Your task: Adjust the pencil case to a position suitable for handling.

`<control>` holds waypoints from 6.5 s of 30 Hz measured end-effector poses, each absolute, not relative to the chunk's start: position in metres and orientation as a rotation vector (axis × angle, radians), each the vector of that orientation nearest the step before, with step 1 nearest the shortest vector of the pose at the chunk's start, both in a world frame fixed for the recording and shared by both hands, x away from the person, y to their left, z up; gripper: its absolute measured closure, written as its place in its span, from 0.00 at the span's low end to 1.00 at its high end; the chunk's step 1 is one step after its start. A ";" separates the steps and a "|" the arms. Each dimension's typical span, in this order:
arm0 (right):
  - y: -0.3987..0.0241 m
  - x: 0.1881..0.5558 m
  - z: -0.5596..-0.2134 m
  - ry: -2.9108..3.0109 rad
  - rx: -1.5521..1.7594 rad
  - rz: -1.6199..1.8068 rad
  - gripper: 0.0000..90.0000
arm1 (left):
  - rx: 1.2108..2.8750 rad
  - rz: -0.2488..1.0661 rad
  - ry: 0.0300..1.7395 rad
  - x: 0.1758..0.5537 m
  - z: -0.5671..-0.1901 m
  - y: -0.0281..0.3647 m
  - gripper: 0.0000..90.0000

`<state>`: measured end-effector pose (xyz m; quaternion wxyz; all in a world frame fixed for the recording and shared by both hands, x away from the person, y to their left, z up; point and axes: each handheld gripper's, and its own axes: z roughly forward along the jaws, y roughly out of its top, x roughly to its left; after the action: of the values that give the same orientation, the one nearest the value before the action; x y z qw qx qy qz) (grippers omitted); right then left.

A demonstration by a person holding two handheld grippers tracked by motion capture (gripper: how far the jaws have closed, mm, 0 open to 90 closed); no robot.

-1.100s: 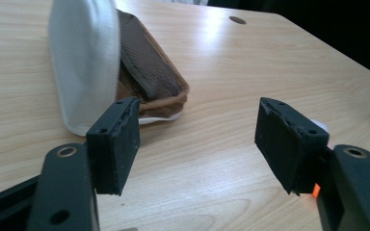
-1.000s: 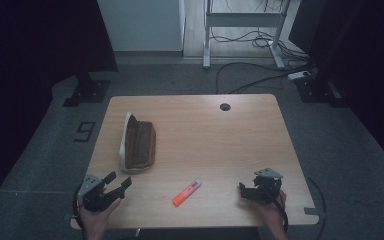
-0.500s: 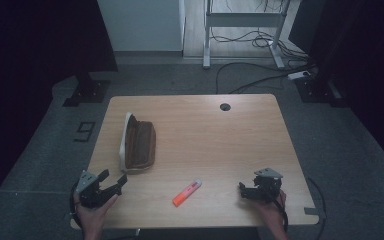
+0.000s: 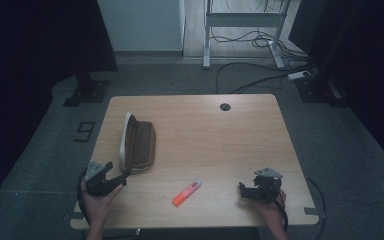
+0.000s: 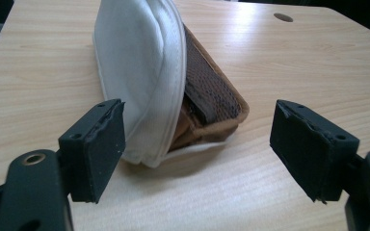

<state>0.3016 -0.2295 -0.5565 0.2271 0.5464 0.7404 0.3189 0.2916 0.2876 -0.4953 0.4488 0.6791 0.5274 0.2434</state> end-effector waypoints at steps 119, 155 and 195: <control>-0.229 0.302 -0.557 2.038 1.507 0.880 0.02 | 1.344 0.487 1.323 0.319 -0.474 0.303 0.94; -0.230 0.303 -0.556 2.044 1.501 0.880 0.02 | 1.448 0.411 1.204 0.326 -0.473 0.275 0.94; -0.230 0.303 -0.557 2.043 1.500 0.880 0.02 | 1.657 0.436 1.157 0.345 -0.513 0.254 0.87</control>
<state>0.3027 -0.2298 -0.5565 0.2270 0.5445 0.7415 0.3195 0.3449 0.2540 -0.5133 0.5116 0.6887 0.4808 0.1810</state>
